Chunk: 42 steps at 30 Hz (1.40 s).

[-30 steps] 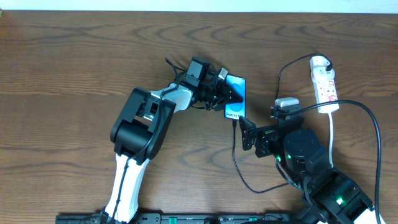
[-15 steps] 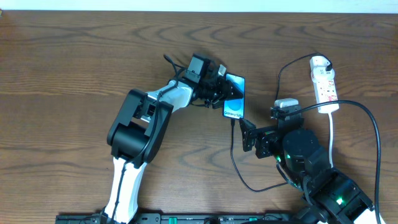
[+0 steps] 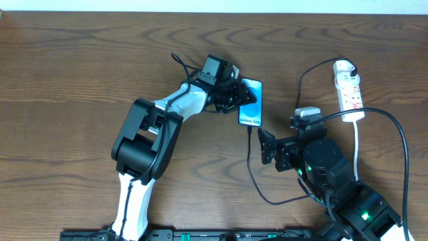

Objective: Plug charger to phone and switch on socket

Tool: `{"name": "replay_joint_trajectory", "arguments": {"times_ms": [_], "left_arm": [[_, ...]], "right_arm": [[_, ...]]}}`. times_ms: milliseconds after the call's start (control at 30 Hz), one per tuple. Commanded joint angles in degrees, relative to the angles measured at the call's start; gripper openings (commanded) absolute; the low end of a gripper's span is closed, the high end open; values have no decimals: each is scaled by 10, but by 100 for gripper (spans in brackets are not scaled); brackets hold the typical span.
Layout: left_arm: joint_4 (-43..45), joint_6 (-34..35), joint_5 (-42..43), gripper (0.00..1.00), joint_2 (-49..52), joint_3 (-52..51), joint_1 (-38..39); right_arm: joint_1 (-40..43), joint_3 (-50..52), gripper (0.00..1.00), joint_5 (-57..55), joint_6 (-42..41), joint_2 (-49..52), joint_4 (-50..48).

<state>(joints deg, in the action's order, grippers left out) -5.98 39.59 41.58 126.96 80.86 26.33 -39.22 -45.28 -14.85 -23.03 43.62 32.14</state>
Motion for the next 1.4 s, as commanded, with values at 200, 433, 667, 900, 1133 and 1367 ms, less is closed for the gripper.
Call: {"name": "replay_joint_trajectory", "arguments": {"times_ms": [200,433,667,900,1133,1367], "left_arm": [[-43,-17,-141,54,57,-35,-11],[-47,-17,-140,54,43,-35,-27],[-74,-49,-143,55,22,-35,-54],[-171,-81,-201,56,-48,-35,-114],[-300,-145,-297,55,-265,-35,-198],[-444,-185,-374,55,-514,-37,-245]], "right_arm": [[2,-8,99,-7,-5,-1,3],[2,-8,99,4,-5,-1,28],[2,-8,99,4,-5,-1,32],[2,-8,89,-36,-5,14,34],[10,-8,1,-77,-57,79,38],[135,-8,1,-53,-173,155,67]]}}
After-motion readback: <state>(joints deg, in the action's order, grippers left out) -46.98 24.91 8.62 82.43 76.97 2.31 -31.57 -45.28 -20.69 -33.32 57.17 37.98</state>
